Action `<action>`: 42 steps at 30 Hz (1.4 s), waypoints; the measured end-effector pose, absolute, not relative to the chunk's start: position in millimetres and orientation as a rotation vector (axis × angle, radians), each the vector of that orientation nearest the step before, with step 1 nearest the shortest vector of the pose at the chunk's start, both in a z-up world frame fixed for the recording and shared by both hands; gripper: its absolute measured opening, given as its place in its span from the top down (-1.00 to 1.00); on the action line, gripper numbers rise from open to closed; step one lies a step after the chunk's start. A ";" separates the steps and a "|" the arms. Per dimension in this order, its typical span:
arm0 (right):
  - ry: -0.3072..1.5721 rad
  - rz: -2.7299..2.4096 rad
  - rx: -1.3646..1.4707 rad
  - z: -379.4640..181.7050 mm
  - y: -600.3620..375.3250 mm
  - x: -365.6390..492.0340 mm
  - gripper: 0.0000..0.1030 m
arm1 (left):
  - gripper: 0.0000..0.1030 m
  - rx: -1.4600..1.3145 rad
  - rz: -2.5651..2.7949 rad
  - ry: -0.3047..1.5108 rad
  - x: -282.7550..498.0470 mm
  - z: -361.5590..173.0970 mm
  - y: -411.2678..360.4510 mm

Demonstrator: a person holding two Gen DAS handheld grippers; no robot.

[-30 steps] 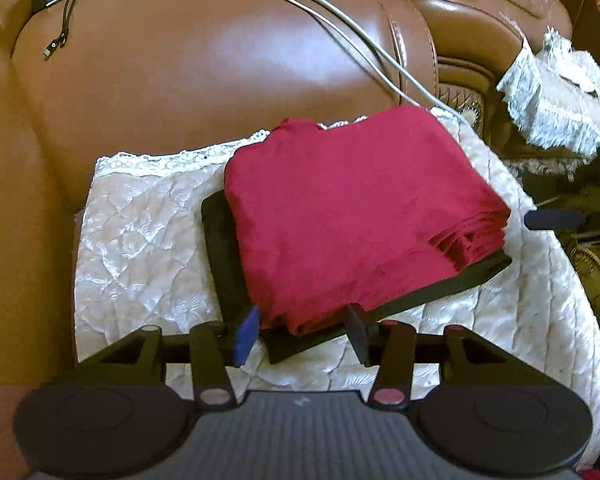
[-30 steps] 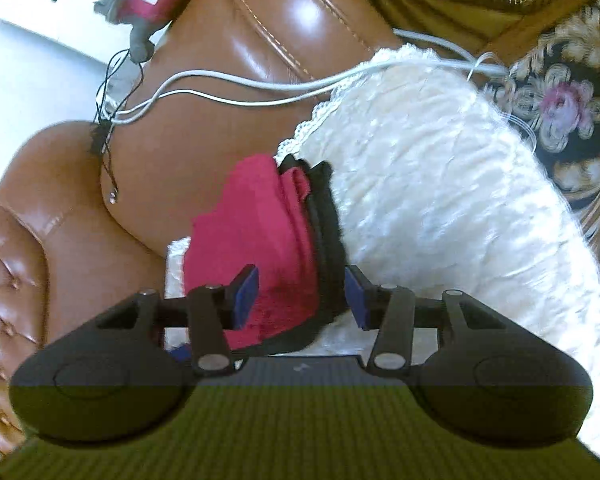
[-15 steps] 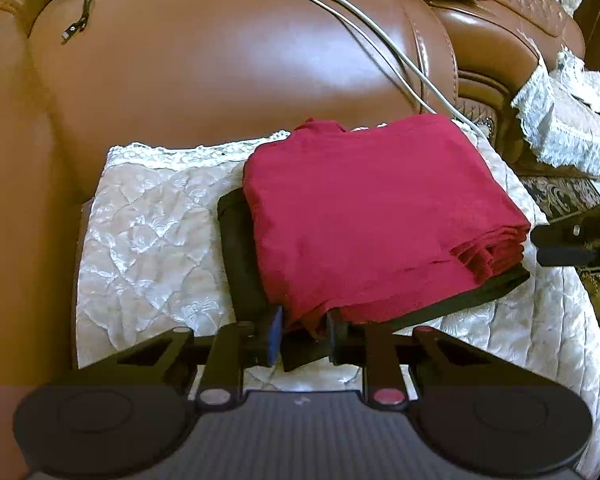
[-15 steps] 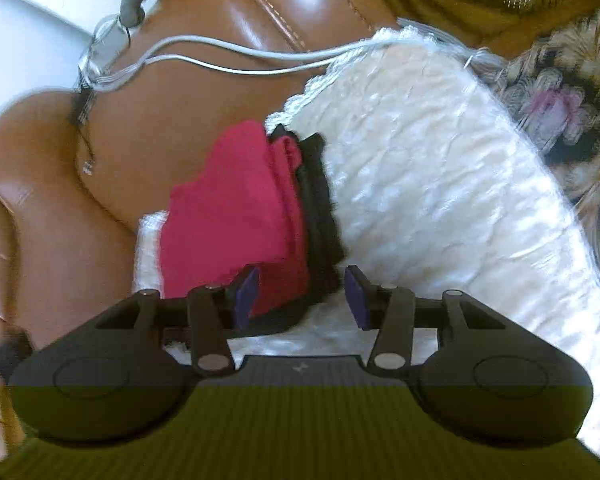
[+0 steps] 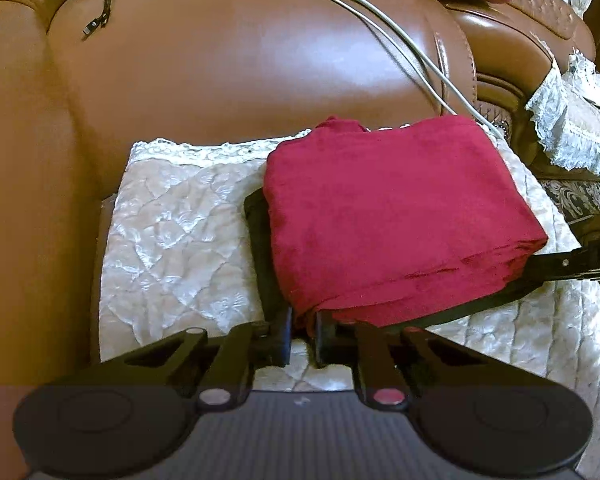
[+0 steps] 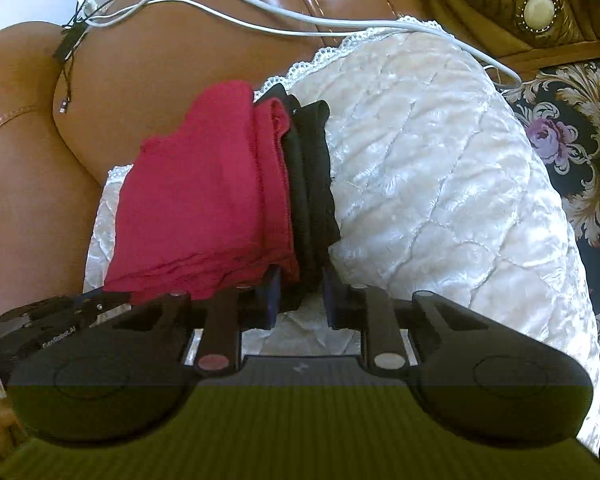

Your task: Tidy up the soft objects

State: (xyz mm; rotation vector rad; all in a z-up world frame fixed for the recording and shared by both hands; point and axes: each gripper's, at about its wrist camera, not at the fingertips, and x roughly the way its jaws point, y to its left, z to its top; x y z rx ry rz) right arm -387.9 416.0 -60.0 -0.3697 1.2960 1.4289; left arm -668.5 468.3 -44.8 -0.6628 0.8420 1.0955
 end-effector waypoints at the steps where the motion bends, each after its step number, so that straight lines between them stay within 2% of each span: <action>1: 1.304 1.426 -0.363 -60.9 415.3 -386.8 0.49 | 0.76 -0.664 1.097 0.839 -668.9 -45.6 468.8; 12: 1.331 1.415 -0.332 -64.0 412.9 -382.3 0.48 | 0.73 -0.666 1.079 0.825 -671.1 -45.2 465.7; 15: 1.368 1.413 -0.290 -59.4 408.2 -374.9 0.42 | 0.72 -0.662 1.028 0.829 -672.2 -33.1 460.3; 19: 1.309 1.407 -0.174 -28.7 402.3 -353.9 0.42 | 0.71 -0.628 0.994 0.778 -672.0 -6.1 454.2; 21: 1.255 1.421 -0.159 -13.4 406.9 -347.9 0.42 | 0.56 -0.615 0.986 0.722 -670.3 5.3 455.7; 22: 1.248 1.434 -0.162 -10.7 410.7 -348.0 0.42 | 0.38 -0.610 0.986 0.692 -668.7 8.3 458.7; 23: 1.242 1.446 -0.166 -8.3 414.6 -348.2 0.42 | 0.33 -0.606 0.988 0.679 -665.9 8.1 463.3; 31: 1.232 1.595 -0.236 -6.9 442.1 -385.5 0.42 | 0.33 -0.690 1.038 0.826 -648.3 -31.9 504.0; 35: 1.233 1.624 -0.353 -15.1 460.0 -405.6 0.42 | 0.29 -0.686 1.037 0.826 -651.3 -36.7 502.5; 36: 1.241 1.611 -0.363 -20.3 461.3 -404.4 0.48 | 0.29 -0.692 1.036 0.823 -653.5 -37.4 502.5; 38: 1.258 1.584 -0.379 -30.8 463.3 -400.8 0.83 | 0.25 -0.702 1.038 0.820 -657.4 -35.9 502.8; 41: 1.274 1.581 -0.387 -32.8 462.1 -395.9 0.82 | 0.25 -0.701 1.045 0.804 -658.4 -26.2 505.7; 42: 1.258 1.593 -0.395 -28.3 461.5 -396.5 0.76 | 0.25 -0.696 1.043 0.788 -657.9 -21.9 508.3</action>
